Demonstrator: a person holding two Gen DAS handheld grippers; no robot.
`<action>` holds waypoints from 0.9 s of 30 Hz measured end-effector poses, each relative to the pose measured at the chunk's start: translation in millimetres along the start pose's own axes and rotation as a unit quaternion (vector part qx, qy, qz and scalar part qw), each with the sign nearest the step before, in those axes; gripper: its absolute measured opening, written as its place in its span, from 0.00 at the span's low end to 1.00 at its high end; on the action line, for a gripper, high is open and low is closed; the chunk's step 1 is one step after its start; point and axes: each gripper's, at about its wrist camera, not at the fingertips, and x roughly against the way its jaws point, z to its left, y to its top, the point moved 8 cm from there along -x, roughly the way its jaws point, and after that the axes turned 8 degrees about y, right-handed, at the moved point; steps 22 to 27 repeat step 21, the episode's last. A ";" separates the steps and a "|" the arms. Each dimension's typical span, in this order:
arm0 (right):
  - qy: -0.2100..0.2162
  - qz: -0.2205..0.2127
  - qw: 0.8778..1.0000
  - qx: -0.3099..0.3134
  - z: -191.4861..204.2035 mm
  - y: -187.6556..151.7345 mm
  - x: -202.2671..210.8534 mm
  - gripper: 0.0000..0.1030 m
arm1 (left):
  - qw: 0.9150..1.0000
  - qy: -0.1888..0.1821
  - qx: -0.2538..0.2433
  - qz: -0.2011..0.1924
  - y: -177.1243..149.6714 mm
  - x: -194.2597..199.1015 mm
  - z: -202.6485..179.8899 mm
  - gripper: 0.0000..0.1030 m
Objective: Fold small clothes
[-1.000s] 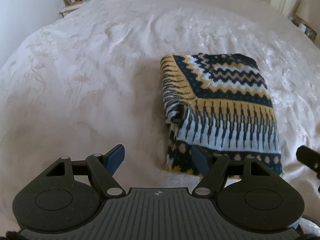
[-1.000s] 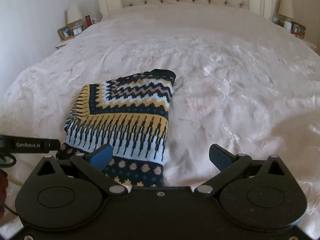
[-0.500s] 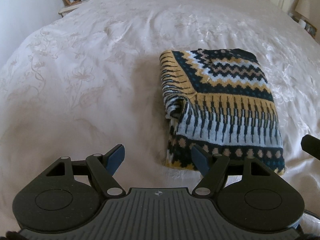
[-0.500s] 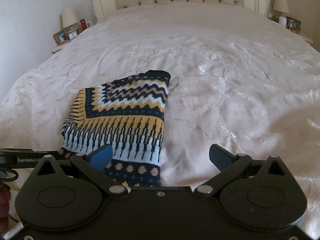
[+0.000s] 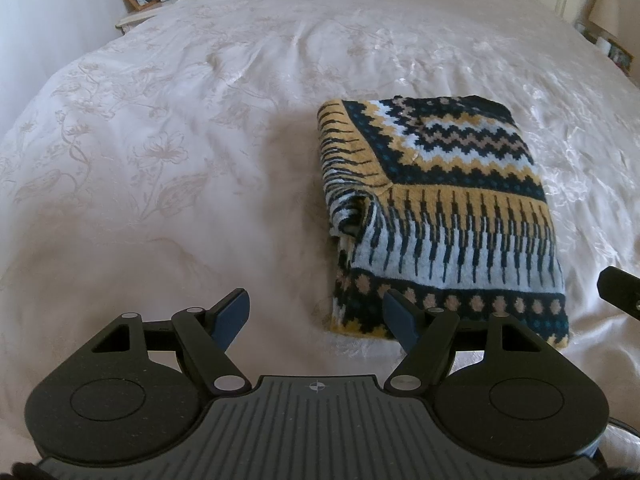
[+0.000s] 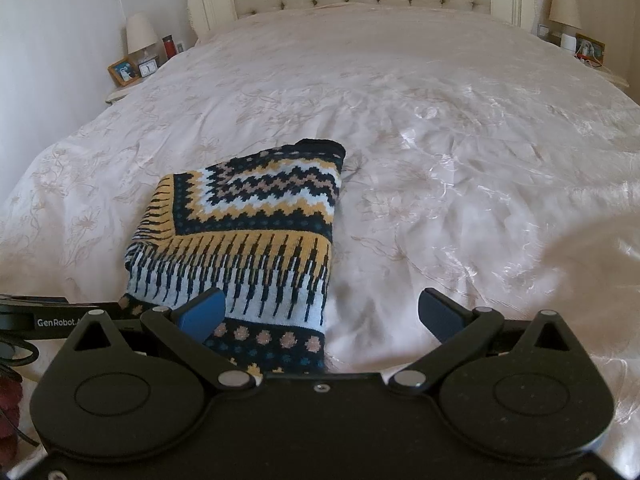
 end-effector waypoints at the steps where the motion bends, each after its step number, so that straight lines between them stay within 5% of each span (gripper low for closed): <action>1: 0.000 0.000 1.000 0.000 -0.1 0.0 0.0 0.99 | 1.000 0.000 0.000 0.000 -0.1 0.0 0.0 0.70; 27: 0.003 0.002 1.000 -0.002 0.6 -1.0 -1.5 0.99 | 1.000 0.000 0.000 0.000 0.1 0.2 -0.8 0.70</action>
